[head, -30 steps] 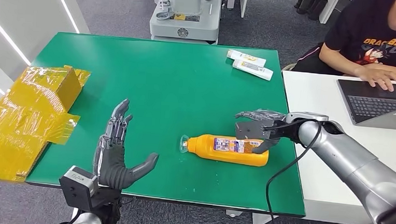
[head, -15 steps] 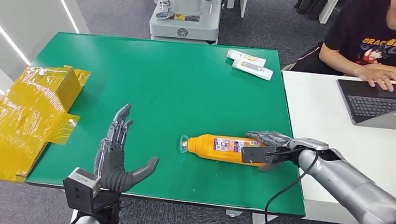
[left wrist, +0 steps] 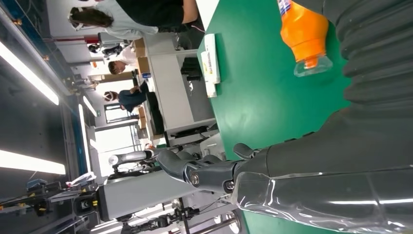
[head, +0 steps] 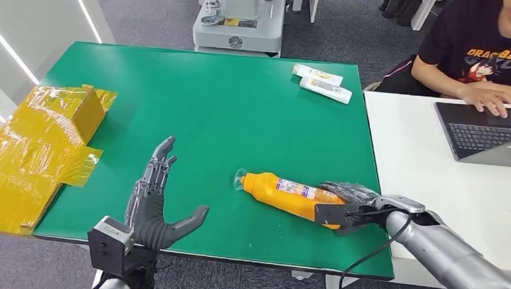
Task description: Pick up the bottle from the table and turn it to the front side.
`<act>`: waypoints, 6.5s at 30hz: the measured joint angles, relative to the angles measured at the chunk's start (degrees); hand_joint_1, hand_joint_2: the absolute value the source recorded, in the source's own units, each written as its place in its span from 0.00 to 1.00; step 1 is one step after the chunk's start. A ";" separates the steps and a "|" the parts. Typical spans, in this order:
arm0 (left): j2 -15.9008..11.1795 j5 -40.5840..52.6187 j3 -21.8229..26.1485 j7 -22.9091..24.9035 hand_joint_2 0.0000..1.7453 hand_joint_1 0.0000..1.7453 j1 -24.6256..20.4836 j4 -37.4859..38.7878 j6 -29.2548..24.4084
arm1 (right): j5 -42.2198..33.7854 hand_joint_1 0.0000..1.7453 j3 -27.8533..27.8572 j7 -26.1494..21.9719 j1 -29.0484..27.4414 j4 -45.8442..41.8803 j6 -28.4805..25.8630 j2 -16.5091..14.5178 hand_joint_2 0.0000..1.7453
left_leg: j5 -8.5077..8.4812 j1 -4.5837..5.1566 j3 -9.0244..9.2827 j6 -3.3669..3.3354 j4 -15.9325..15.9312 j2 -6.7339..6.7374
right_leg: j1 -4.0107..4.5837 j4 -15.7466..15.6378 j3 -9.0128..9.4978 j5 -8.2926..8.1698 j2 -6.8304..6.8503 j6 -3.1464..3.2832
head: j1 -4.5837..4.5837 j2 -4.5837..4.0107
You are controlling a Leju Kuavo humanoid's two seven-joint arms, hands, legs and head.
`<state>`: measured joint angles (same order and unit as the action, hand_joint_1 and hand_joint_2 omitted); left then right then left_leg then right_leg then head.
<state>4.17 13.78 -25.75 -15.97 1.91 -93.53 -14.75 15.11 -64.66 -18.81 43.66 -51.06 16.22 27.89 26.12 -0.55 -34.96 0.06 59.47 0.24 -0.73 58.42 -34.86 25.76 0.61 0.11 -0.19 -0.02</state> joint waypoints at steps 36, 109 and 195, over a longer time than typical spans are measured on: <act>-0.65 -4.97 -0.08 -3.50 1.00 0.00 -3.26 4.63 -2.53 | 2.33 0.00 -0.01 -1.60 14.68 7.17 6.78 -11.40 1.00 | -0.12 -0.01 0.01 0.02 0.01 0.03 | 0.01 0.06 -0.01 -0.08 -0.04 0.02 | 0.01 0.00; 0.18 -7.60 -2.61 -3.00 1.00 0.00 -7.59 8.69 -1.43 | 2.27 1.00 8.22 -1.66 -0.78 8.28 -7.37 -12.68 1.00 | -0.15 -0.01 0.35 -0.06 0.10 0.08 | 0.00 -0.05 0.40 -0.20 -0.11 -0.15 | 0.02 0.00; 2.10 -20.06 -0.15 3.10 1.00 0.00 -29.74 23.34 14.73 | 5.98 1.00 23.40 -16.64 -14.85 -16.17 -33.45 -24.76 1.00 | -0.19 -0.02 0.06 -0.06 0.08 0.06 | 0.01 0.03 0.10 -0.19 -0.10 -0.14 | 0.01 0.00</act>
<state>6.27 -6.28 -25.91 -12.86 -27.83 -70.19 -0.02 21.09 -41.27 -35.45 28.81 -67.23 -17.22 3.13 25.93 -0.56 -34.89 0.00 59.55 0.31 -0.72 58.45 -34.76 25.57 0.51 -0.04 -0.18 -0.02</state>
